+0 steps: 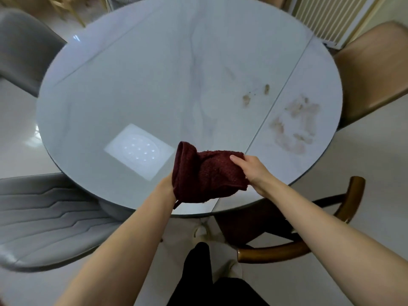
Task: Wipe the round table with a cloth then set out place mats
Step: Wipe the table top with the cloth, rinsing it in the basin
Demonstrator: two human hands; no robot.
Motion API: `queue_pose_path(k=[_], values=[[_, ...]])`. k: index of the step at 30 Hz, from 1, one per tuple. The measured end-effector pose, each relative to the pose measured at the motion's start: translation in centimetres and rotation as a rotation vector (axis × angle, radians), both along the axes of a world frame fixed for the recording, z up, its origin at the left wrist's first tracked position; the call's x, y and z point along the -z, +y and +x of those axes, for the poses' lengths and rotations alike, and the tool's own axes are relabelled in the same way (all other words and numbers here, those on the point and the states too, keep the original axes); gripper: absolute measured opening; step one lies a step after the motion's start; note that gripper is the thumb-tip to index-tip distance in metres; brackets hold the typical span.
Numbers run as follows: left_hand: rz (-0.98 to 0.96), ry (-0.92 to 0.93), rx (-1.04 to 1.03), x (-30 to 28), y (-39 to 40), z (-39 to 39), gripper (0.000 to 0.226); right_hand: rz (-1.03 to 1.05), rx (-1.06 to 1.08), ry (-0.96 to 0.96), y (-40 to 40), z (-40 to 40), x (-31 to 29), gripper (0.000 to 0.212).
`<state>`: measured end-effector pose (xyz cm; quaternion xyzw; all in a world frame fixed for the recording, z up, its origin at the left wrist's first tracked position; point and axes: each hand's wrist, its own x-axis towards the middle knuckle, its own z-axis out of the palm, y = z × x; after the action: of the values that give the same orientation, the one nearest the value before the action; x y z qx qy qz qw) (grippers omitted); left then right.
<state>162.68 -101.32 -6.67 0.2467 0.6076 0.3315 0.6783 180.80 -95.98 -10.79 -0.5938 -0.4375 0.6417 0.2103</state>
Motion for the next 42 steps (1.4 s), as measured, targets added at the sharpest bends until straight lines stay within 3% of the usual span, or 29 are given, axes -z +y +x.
queue_pose_path(k=[2,6,9,12,15,17,20,23,26,30,33,36,38,41,42], values=[[-0.042,-0.011,-0.061,-0.5,0.7,0.0,0.035,0.133,-0.02,-0.12,0.3,0.0,-0.6,0.028],[-0.179,-0.29,-0.189,-0.4,1.2,-0.3,0.072,0.344,-0.075,-0.255,1.2,0.2,-1.7,0.025],[-0.207,-0.312,-0.213,0.6,1.2,-1.2,0.073,0.363,-0.049,-0.273,1.9,0.5,-2.1,0.026],[-0.136,-0.245,-0.201,0.5,1.5,-0.7,0.052,0.266,0.036,-0.188,2.1,0.4,-2.3,0.03],[-0.011,-0.322,-0.06,-0.2,2.0,0.9,0.062,-0.077,0.005,0.133,1.4,-1.7,-3.1,0.048],[0.084,-0.185,0.079,-0.6,1.9,1.9,0.051,-0.097,-0.037,0.182,1.1,-3.2,-3.0,0.05],[0.169,0.047,0.201,0.0,1.8,0.7,0.039,0.08,0.034,0.076,1.2,-3.8,-2.3,0.023],[0.124,0.059,0.065,1.6,2.0,-1.7,0.05,0.111,0.102,0.175,2.0,-2.8,-1.4,0.018],[0.074,0.079,0.16,2.6,2.2,-1.9,0.048,0.101,0.167,0.265,2.6,-2.7,-1.5,0.02],[0.116,0.156,0.153,3.8,2.4,-0.3,0.041,0.309,0.176,-0.002,3.0,-2.8,-1.2,0.018],[0.146,0.438,0.312,4.2,2.8,0.1,0.044,0.719,0.023,-0.35,3.2,-2.3,-1.4,0.021],[0.15,0.867,0.46,5.2,3.4,-1.4,0.038,1.036,-0.181,-0.579,2.2,-2.7,-1.6,0.041],[0.122,0.995,0.453,5.8,3.4,-2.5,0.045,1.052,-0.357,-0.687,1.5,-3.1,-0.6,0.05],[0.138,1.064,0.393,6.9,2.9,-4.1,0.048,0.873,-0.875,-0.887,1.2,-3.1,2.2,0.053],[0.151,1.076,0.385,7.3,2.7,-4.5,0.049,0.907,-1.019,-0.96,1.4,-3.0,3.1,0.054]])
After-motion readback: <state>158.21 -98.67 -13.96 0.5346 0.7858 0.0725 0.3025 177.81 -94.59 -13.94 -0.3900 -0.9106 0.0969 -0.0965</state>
